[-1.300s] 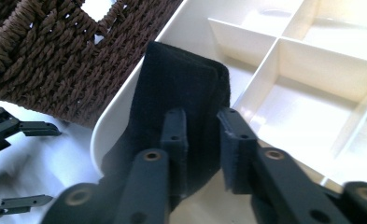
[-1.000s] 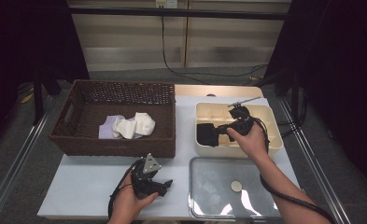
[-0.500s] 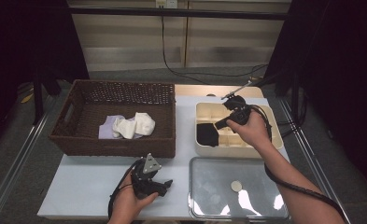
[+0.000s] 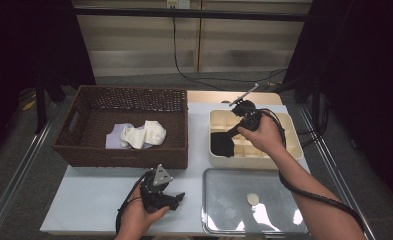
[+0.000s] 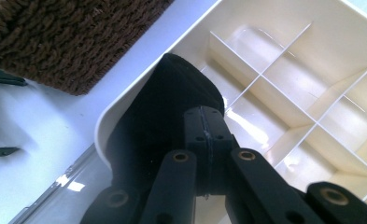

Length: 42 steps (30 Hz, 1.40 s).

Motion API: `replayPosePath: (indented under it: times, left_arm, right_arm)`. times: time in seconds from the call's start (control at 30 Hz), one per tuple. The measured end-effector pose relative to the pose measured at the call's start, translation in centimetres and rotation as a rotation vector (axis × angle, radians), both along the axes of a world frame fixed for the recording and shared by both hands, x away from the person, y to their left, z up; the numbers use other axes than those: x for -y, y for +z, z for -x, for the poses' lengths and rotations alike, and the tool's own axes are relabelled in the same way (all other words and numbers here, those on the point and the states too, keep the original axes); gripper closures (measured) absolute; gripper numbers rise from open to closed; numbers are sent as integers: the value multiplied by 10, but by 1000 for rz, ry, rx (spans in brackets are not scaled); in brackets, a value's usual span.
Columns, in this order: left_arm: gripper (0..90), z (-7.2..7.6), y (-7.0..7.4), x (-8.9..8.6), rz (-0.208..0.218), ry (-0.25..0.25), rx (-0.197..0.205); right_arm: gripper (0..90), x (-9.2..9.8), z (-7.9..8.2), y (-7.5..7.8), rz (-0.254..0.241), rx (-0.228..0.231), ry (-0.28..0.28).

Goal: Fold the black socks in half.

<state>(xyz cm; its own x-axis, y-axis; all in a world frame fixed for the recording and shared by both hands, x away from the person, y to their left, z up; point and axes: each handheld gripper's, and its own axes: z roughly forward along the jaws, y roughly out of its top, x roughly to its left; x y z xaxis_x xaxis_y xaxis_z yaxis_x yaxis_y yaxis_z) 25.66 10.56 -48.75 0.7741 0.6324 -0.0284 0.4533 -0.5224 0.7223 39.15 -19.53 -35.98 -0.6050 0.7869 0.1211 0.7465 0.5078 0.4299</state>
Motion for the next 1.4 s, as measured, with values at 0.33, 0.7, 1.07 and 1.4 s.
replayPosePath:
  times: [0.33,0.7,1.07,1.4]
  left_arm:
    - [156,0,0,0,-4,-4,1]
    - [156,0,0,-1,-12,-9,-1]
    - [156,0,1,0,-13,-8,-2]
    - [156,0,1,0,-14,-6,-2]
  right_arm:
    - [900,-3,-6,-15,-10,-4,-10]
    - [900,-3,0,-38,-42,-35,16]
    - [900,-11,10,-47,-50,-54,49]
    - [900,-19,14,-60,-40,-82,76]
